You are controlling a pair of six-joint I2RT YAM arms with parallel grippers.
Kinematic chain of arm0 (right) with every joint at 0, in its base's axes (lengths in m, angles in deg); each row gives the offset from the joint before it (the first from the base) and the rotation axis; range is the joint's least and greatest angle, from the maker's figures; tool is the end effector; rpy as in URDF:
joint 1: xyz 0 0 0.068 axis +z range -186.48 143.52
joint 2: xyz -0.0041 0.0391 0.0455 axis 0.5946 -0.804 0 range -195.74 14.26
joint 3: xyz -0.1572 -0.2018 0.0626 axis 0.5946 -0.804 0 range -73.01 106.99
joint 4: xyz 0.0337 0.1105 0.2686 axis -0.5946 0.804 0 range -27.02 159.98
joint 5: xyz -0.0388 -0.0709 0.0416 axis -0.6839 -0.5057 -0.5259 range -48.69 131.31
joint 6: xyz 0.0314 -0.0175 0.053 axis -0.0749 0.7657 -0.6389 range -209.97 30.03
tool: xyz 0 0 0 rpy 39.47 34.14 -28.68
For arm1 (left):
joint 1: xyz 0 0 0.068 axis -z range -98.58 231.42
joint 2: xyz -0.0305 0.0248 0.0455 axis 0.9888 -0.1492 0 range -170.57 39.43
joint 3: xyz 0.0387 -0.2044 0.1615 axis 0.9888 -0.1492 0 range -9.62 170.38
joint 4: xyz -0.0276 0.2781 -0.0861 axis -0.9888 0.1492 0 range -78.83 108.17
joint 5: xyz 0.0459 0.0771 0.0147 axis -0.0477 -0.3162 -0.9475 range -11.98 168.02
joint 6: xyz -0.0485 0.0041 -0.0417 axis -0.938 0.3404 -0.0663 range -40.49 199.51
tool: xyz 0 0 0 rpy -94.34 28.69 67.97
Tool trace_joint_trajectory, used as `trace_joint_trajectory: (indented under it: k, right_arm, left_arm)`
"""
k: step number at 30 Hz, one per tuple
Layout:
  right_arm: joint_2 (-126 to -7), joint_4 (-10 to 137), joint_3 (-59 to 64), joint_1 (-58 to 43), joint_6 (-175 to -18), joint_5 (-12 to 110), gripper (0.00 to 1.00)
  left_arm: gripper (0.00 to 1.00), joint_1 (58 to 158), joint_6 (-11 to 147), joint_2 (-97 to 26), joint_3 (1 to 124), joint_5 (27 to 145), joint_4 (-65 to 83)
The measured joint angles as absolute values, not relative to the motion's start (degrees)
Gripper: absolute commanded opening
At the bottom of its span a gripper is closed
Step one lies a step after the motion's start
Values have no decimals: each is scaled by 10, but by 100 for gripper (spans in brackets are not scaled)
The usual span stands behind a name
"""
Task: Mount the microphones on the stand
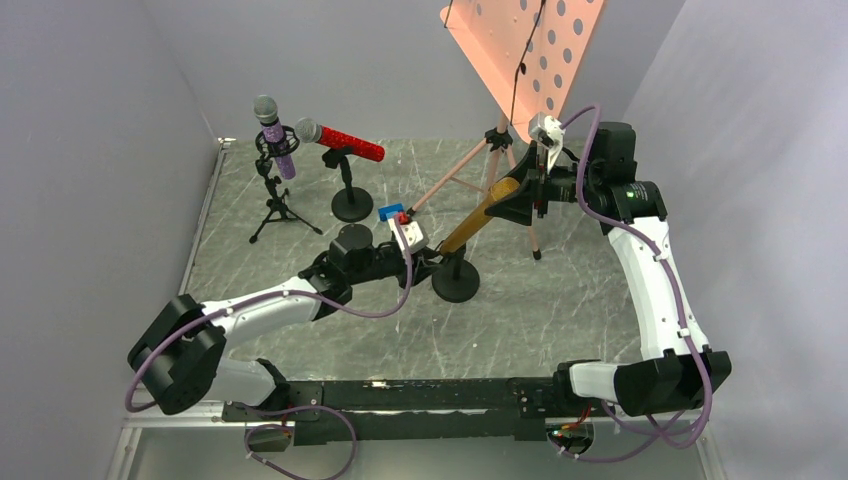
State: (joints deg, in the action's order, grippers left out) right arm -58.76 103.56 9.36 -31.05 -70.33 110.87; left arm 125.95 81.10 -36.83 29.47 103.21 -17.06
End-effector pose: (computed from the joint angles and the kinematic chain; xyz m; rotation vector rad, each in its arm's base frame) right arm 0.2824 0.0735 0.4137 -1.0544 1.5692 1.0909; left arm 0.2238 -0.2498 0.2218 1.0049 1.4973 -0.9225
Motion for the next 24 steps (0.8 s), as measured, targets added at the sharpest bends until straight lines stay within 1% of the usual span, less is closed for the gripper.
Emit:
trace_joint_trajectory:
  k: [6, 8, 10, 12, 13, 16, 18, 20, 24]
  right_arm:
    - [-588, 1037, 94, -311, -701, 1109, 12]
    - [-588, 1037, 94, -311, -700, 1109, 12]
    - [-588, 1038, 94, -311, -700, 1109, 12]
    - [-588, 1038, 94, -311, -699, 1109, 12]
    - [-588, 1038, 94, -310, -699, 1109, 12]
    - [-589, 1038, 95, -310, -698, 1110, 12]
    - [-589, 1039, 95, -310, -697, 1110, 12]
    - [-589, 1040, 95, -311, -695, 1110, 12]
    - [-589, 1041, 95, -311, -693, 1111, 12]
  left_arm:
    - [46, 1252, 854, -327, 292, 1037, -156]
    - [47, 1244, 878, -306, 289, 1047, -154]
    - [44, 1236, 907, -291, 288, 1063, -151]
    - [41, 1231, 930, -287, 288, 1078, -148]
    - [37, 1230, 939, -287, 288, 1084, -143]
    - [20, 1228, 956, -300, 288, 1097, -128]
    - [12, 1228, 961, -315, 291, 1102, -118]
    - [9, 1228, 963, -332, 293, 1103, -111]
    - [8, 1227, 962, -341, 293, 1103, -108]
